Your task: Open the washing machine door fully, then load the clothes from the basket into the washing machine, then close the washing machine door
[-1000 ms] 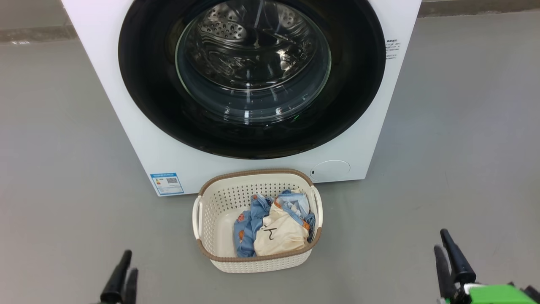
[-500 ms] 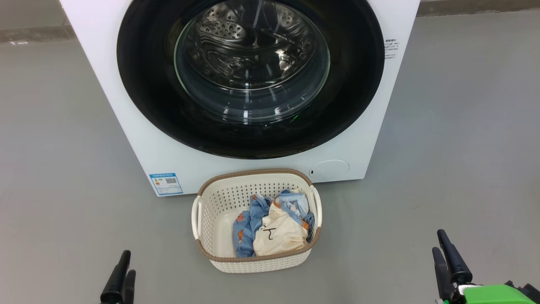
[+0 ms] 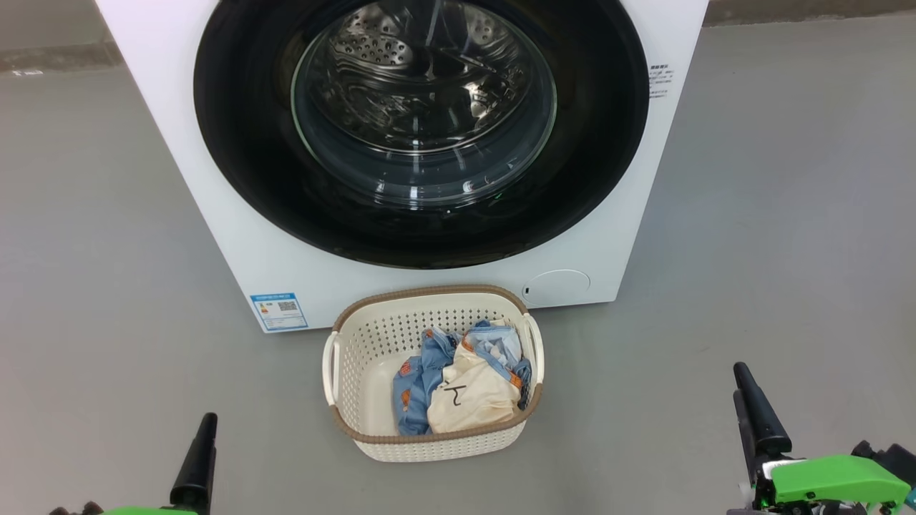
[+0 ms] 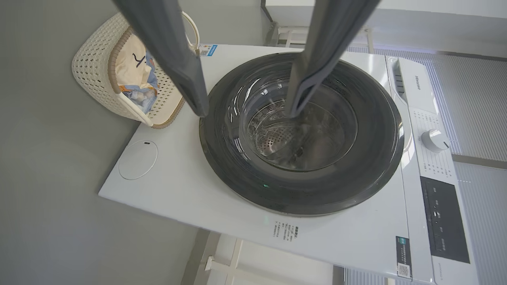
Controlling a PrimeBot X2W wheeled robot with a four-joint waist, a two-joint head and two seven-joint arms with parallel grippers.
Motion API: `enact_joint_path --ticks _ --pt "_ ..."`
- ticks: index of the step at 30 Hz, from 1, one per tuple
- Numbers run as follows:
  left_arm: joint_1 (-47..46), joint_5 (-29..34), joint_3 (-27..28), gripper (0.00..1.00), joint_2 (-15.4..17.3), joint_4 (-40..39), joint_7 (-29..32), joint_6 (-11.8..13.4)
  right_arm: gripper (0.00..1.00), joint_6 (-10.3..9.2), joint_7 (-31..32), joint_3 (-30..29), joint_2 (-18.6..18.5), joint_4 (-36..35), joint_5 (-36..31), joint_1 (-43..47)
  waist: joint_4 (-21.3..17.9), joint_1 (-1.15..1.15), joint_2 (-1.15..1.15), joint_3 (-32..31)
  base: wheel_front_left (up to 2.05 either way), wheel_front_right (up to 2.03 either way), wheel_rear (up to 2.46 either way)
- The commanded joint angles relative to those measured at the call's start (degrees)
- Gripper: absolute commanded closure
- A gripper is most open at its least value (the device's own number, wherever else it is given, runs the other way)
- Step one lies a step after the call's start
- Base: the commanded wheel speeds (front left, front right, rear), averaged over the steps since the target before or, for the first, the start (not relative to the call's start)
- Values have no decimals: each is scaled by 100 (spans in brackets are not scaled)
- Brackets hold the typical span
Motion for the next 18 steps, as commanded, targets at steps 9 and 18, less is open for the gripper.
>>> enact_joint_path --ticks 9,18 --pt "-230 835 19 0 185 -285 -200 -9 0 -2 -204 192 -132 -239 -788 -345 -11 0 0 6 0 0 0" --pt "-232 1629 -32 0 253 -303 -352 -11 0 -2 -355 370 -195 -282 -1553 -404 -29 0 0 5 0 0 0"
